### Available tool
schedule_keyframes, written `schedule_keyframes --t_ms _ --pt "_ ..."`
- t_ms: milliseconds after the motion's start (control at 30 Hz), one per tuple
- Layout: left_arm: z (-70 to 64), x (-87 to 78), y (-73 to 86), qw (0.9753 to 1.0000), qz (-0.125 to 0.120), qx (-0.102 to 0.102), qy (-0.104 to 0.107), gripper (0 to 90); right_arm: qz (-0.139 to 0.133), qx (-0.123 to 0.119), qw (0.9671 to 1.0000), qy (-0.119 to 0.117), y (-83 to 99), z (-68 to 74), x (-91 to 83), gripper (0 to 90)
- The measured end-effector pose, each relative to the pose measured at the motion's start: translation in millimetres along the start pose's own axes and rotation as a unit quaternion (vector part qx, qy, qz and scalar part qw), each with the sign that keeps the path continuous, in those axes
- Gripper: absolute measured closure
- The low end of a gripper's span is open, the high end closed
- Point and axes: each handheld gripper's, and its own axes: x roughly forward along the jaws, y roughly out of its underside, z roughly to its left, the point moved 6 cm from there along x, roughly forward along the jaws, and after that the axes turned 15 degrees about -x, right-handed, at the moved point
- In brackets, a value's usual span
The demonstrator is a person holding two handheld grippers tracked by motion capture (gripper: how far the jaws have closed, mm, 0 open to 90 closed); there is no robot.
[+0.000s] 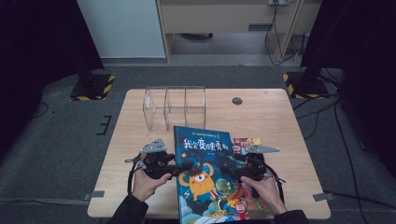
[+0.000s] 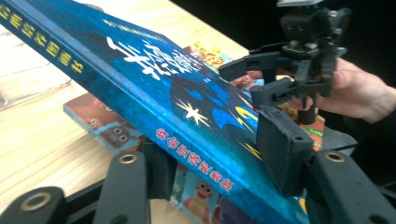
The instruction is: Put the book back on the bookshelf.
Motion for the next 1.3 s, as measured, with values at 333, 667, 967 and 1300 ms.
schedule_keyframes --t_ms 333,667,967,1300 --pt "-2.0 -0.6 -0.7 0.9999 -0.002 0.008 0.009 51.1 -0.013 0.047 0.9982 -0.034 2.3 -5.2 1.4 4.9" --pt "-9.6 -0.3 -5.8 0.9999 -0.006 0.005 0.012 53.9 -0.014 0.077 0.9958 -0.049 -2.4 -7.0 -2.9 12.8" --pt "-17.8 2.6 -29.9 0.9995 -0.029 0.006 0.011 60.9 -0.062 0.08 0.9945 -0.028 -21.7 -19.3 -17.2 21.1" --pt "-31.0 7.8 -53.3 0.9982 -0.049 0.026 0.022 65.7 -0.121 0.054 0.9911 0.011 -48.1 -32.1 -34.5 24.1"
